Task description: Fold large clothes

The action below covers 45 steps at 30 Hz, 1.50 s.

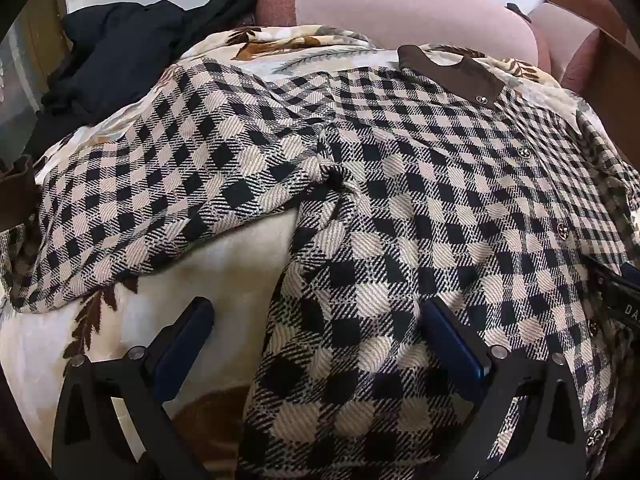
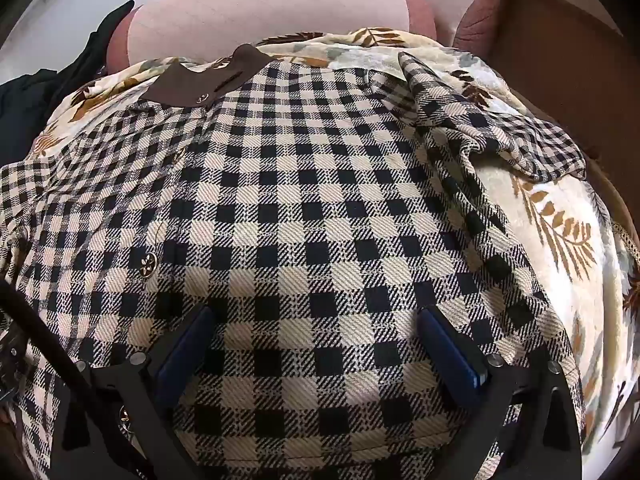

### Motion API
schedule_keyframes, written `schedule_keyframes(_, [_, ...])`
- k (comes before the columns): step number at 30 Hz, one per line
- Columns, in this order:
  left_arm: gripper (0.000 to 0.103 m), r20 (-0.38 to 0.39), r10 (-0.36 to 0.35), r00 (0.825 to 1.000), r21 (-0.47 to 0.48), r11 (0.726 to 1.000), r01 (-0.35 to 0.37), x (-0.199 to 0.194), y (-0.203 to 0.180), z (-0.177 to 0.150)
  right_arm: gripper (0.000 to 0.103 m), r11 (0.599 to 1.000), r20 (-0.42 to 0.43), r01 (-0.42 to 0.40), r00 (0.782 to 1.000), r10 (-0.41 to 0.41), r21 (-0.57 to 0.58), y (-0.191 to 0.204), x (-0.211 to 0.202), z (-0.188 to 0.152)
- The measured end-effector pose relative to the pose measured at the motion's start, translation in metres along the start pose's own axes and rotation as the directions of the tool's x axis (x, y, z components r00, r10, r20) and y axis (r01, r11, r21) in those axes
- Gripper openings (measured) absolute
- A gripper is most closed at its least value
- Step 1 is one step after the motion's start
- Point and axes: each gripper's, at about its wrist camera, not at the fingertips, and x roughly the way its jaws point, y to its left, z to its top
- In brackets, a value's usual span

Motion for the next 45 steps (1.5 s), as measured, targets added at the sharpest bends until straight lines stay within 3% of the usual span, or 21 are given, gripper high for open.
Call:
schedule_keyframes(24, [0.103,0.005,-0.003,1.000,0.000,1.000,0.003,-0.004,0.002,-0.002,0.103,1.000,0.000,-0.002,1.000,0.002,0.001,0.000,0.000,0.000])
schedule_keyframes(27, [0.092,0.016,-0.012,1.000,0.000,1.000,0.012,-0.014,0.012,0.003,0.103,1.000,-0.001,-0.003,1.000,0.003,0.002,0.000,0.000,0.000])
schedule_keyframes(30, [0.088,0.100,0.032,0.995,-0.033,0.999,-0.029,-0.034,0.032,0.008,0.103,1.000,-0.002,-0.008,1.000,0.008,0.002,-0.001,0.001,0.001])
schedule_keyframes(33, [0.089,0.168,0.121,0.978,-0.091,0.990,-0.107,-0.052,0.066,0.014,0.103,1.000,-0.003,-0.009,1.000,0.009,0.002,-0.005,0.002,0.003])
schedule_keyframes(40, [0.088,0.153,0.205,0.967,-0.239,0.957,-0.165,-0.064,0.135,0.009,0.103,1.000,-0.021,-0.006,1.000,0.006,0.013,-0.002,-0.004,-0.001])
schedule_keyframes(45, [0.088,0.155,0.217,0.964,-0.234,0.956,-0.178,-0.074,0.135,-0.004,0.103,1.000,-0.036,0.006,0.999,-0.005,0.025,-0.001,-0.012,-0.006])
